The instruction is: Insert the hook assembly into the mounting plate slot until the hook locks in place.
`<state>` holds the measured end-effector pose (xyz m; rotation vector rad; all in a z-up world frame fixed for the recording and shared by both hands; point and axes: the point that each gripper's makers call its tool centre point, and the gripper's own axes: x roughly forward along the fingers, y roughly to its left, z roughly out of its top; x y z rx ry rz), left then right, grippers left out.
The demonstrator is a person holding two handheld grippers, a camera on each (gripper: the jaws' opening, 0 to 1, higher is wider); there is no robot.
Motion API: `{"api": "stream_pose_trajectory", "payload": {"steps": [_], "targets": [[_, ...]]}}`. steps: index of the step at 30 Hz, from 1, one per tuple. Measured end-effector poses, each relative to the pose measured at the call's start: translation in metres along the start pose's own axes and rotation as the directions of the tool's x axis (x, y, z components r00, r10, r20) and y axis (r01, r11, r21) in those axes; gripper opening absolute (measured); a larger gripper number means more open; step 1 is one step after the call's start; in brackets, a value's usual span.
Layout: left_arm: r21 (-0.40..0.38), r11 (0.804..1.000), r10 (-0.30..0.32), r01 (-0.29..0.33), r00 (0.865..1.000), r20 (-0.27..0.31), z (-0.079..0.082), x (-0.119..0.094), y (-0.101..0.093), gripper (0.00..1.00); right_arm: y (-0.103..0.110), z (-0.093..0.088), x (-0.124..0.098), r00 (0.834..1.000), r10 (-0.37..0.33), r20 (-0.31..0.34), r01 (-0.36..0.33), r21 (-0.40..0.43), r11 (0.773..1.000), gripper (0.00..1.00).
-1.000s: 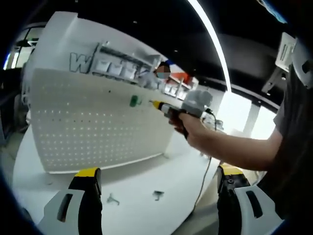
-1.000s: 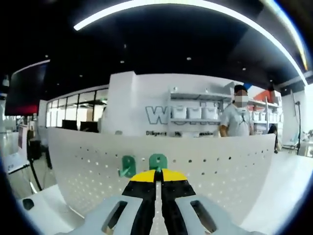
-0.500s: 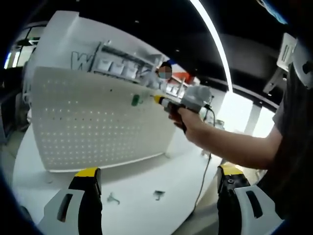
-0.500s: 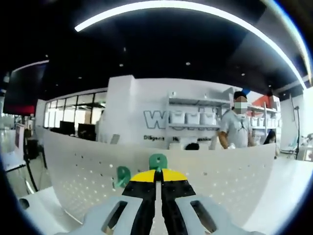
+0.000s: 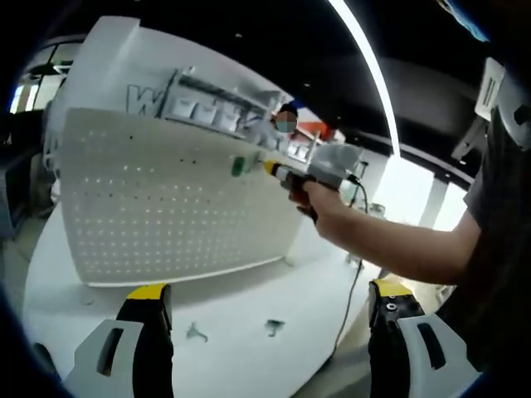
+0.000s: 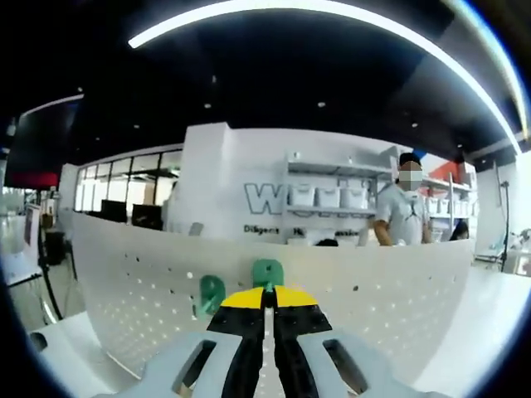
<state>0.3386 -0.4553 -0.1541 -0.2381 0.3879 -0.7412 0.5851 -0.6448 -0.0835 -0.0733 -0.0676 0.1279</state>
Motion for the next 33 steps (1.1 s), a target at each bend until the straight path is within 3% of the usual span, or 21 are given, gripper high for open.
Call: {"api": "stream_pose_trajectory", "payload": {"steps": [22,33], "targets": [[-0.008,1.0,-0.001,0.001,1.0,0.004,0.0,0.002,0.0,1.0,0.0,-0.016,0.0,0.999,-0.013,-0.032,0.014,0.019,1.0,0.0],[-0.014,1.0,0.01,-0.01,1.0,0.011,0.0,-0.002,0.003,1.0,0.003,-0.019,0.0,0.999,-0.017,-0.048,0.017,-0.017,1.0,0.0]]}}
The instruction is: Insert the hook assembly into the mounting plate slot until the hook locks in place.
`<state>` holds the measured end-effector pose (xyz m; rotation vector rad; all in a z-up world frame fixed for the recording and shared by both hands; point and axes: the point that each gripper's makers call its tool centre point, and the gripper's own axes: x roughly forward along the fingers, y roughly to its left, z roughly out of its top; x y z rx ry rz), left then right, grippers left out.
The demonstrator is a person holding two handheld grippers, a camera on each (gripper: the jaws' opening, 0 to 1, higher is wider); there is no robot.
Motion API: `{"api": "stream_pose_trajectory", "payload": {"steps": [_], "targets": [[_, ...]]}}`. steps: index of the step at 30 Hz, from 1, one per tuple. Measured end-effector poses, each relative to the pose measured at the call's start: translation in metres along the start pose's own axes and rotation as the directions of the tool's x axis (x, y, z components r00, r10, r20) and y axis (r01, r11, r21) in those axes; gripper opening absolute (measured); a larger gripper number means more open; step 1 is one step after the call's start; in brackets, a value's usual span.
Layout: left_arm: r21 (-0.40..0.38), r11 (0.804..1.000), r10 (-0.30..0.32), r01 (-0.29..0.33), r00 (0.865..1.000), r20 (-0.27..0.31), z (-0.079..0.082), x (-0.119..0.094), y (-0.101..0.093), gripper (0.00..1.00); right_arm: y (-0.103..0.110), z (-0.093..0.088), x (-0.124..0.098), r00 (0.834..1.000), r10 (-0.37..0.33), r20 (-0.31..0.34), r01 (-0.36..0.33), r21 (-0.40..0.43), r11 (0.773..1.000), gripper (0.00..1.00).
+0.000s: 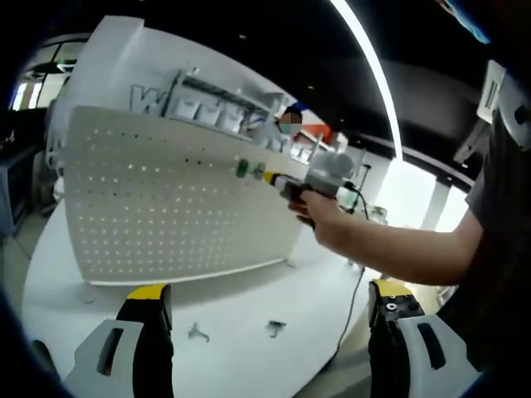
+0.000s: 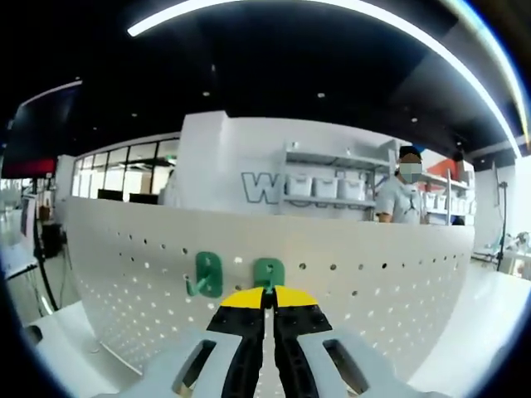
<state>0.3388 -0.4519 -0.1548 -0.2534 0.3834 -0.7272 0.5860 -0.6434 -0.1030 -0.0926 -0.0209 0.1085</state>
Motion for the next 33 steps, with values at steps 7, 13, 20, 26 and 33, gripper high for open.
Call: {"api": "stream_pose_trajectory", "payload": {"steps": [7,13,20,26,33], "targets": [[0.001,1.0,0.001,0.0,1.0,-0.003,-0.002,0.0,0.0,1.0,-0.001,-0.001,0.0,1.0,0.008,-0.022,-0.008,0.022,1.0,0.01],[-0.001,1.0,0.009,-0.009,1.0,-0.003,-0.002,-0.002,0.002,1.0,-0.004,-0.001,0.002,0.999,-0.008,-0.032,0.009,0.029,1.0,0.08],[0.004,1.0,0.017,-0.017,1.0,-0.016,-0.007,-0.002,0.004,1.0,-0.002,0.018,-0.002,1.0,0.011,0.018,-0.011,0.023,1.0,0.11],[0.006,1.0,0.011,-0.011,1.0,-0.02,-0.009,-0.001,0.0,1.0,-0.009,0.033,-0.008,0.999,0.0,0.052,-0.001,0.034,0.999,0.12],[0.007,1.0,0.013,-0.013,1.0,-0.024,-0.012,-0.002,-0.002,1.0,-0.021,0.046,-0.021,0.997,-0.005,0.071,0.002,0.042,0.999,0.14]]}}
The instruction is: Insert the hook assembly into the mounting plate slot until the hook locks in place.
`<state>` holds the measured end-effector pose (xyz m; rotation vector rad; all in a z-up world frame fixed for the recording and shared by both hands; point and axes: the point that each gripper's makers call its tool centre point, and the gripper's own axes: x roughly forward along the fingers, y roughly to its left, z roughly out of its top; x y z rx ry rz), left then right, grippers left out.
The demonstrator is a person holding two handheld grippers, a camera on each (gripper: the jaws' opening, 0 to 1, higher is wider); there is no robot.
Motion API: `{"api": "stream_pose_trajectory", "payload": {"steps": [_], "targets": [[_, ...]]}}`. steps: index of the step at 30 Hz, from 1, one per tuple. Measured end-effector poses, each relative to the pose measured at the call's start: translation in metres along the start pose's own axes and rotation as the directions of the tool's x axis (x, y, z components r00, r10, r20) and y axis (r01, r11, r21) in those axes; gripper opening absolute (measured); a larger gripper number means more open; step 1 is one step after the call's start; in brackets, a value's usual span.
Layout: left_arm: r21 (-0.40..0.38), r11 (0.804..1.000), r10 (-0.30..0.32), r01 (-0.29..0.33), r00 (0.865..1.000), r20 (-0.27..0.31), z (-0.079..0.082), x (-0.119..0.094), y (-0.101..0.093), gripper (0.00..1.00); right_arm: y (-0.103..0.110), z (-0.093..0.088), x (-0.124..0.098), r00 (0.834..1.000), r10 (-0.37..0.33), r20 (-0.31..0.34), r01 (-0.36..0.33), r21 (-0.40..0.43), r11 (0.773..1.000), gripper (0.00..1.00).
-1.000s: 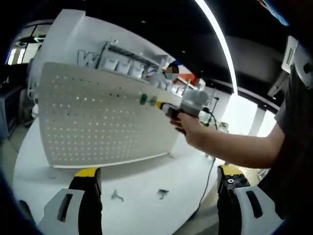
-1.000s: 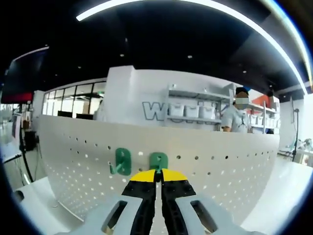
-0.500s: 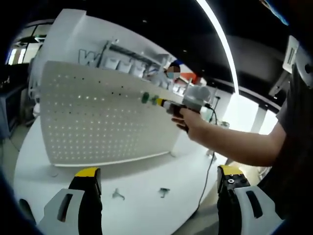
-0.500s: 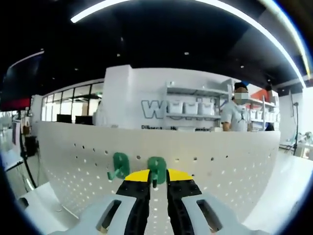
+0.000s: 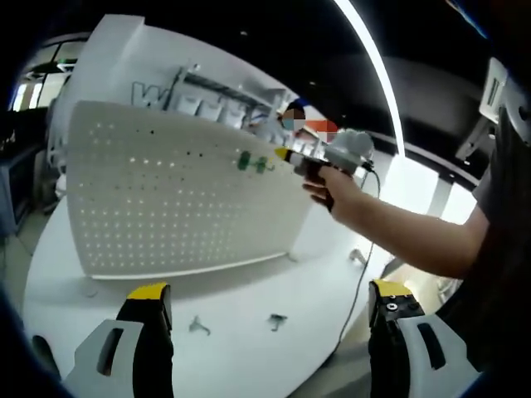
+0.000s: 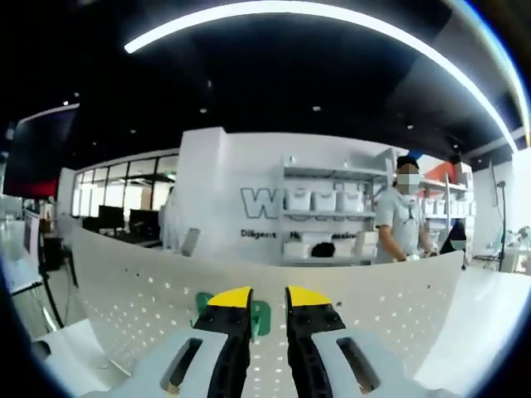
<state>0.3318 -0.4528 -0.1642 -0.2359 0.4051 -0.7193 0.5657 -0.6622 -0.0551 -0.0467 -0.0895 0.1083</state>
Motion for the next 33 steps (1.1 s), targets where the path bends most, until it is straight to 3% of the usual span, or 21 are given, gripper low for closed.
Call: {"api": "stream_pose_trajectory", "payload": {"steps": [3,6,15,20,24,33], "targets": [[0.002,1.0,-0.005,0.005,1.0,-0.001,-0.001,0.0,-0.003,1.0,-0.012,0.009,-0.01,1.0,-0.023,0.019,0.023,0.025,0.999,0.14],[0.003,1.0,-0.011,0.012,1.0,-0.003,-0.003,0.001,-0.008,1.0,-0.021,0.018,-0.021,0.998,-0.046,0.047,0.047,-0.005,0.999,0.13],[0.015,1.0,-0.027,0.027,1.0,-0.016,-0.008,-0.001,-0.016,1.0,-0.024,0.013,-0.06,0.999,-0.023,0.024,0.026,-0.09,0.996,0.13],[0.02,0.999,-0.033,0.034,0.999,-0.022,-0.009,-0.003,-0.021,1.0,-0.02,-0.003,-0.081,1.0,0.0,-0.016,-0.002,-0.097,0.995,0.13],[0.024,0.999,-0.042,0.043,0.999,-0.031,-0.012,-0.003,-0.024,1.0,-0.011,-0.029,-0.1,0.996,0.036,-0.081,-0.043,-0.092,0.995,0.13],[0.028,0.998,-0.053,0.054,0.998,-0.043,-0.018,-0.005,-0.032,1.0,0.022,-0.069,-0.143,0.973,0.133,-0.186,-0.155,-0.111,0.982,0.13]]}}
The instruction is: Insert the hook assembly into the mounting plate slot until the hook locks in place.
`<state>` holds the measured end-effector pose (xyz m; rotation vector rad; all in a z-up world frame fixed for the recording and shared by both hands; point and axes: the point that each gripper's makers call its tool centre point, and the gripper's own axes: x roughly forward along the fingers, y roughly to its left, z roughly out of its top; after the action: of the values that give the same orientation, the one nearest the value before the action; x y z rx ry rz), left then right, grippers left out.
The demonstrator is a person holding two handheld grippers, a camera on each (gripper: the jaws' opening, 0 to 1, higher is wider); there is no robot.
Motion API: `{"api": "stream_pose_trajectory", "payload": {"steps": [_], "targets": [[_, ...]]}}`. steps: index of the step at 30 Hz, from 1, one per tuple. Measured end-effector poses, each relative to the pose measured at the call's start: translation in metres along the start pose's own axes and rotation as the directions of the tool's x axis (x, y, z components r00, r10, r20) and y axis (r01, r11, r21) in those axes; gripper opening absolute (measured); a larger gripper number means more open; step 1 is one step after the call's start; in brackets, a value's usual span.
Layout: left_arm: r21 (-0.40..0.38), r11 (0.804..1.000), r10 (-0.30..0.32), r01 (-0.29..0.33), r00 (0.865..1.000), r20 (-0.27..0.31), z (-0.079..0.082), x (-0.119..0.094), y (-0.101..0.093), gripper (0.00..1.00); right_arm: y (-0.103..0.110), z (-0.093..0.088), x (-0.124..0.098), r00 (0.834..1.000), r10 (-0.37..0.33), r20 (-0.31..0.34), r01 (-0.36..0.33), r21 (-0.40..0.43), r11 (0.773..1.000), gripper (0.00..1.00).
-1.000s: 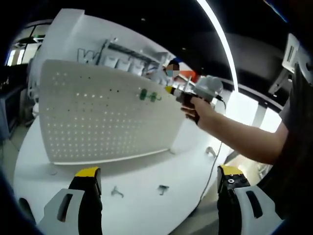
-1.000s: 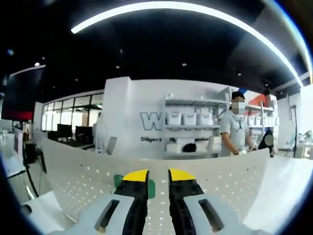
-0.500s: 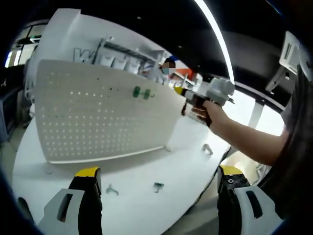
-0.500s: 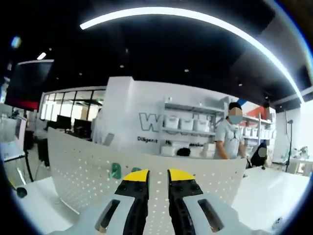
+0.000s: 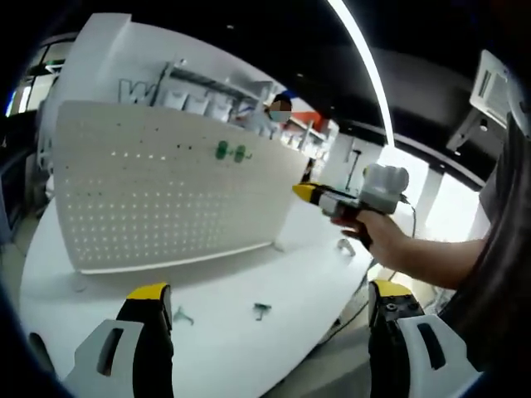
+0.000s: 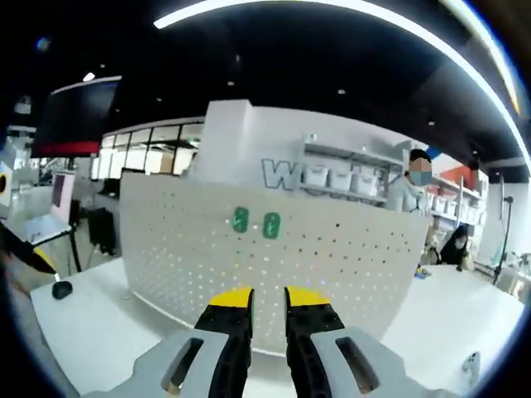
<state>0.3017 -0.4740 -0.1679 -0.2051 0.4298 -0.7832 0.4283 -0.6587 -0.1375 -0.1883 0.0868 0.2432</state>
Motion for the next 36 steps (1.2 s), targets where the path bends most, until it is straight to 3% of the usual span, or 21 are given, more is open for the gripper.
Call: {"api": "stream_pose_trajectory", "payload": {"steps": [3,15,23,36], "targets": [[-0.002,1.0,0.004,-0.004,1.0,0.002,-0.001,-0.002,0.0,1.0,0.012,-0.013,-0.008,0.999,0.033,-0.019,-0.032,0.044,0.999,0.13],[-0.032,0.999,0.01,-0.01,1.0,-0.006,-0.017,-0.004,-0.003,1.0,0.04,-0.062,-0.05,0.986,0.102,-0.134,-0.1,0.025,0.995,0.13],[-0.038,0.999,0.014,-0.015,1.0,-0.014,-0.022,-0.006,-0.001,1.0,0.055,-0.078,-0.068,0.976,0.132,-0.174,-0.131,0.016,0.991,0.13],[-0.035,0.999,0.015,-0.015,1.0,-0.017,-0.022,-0.008,-0.001,1.0,0.105,-0.102,-0.089,0.94,0.246,-0.238,-0.249,0.019,0.968,0.13]]}}
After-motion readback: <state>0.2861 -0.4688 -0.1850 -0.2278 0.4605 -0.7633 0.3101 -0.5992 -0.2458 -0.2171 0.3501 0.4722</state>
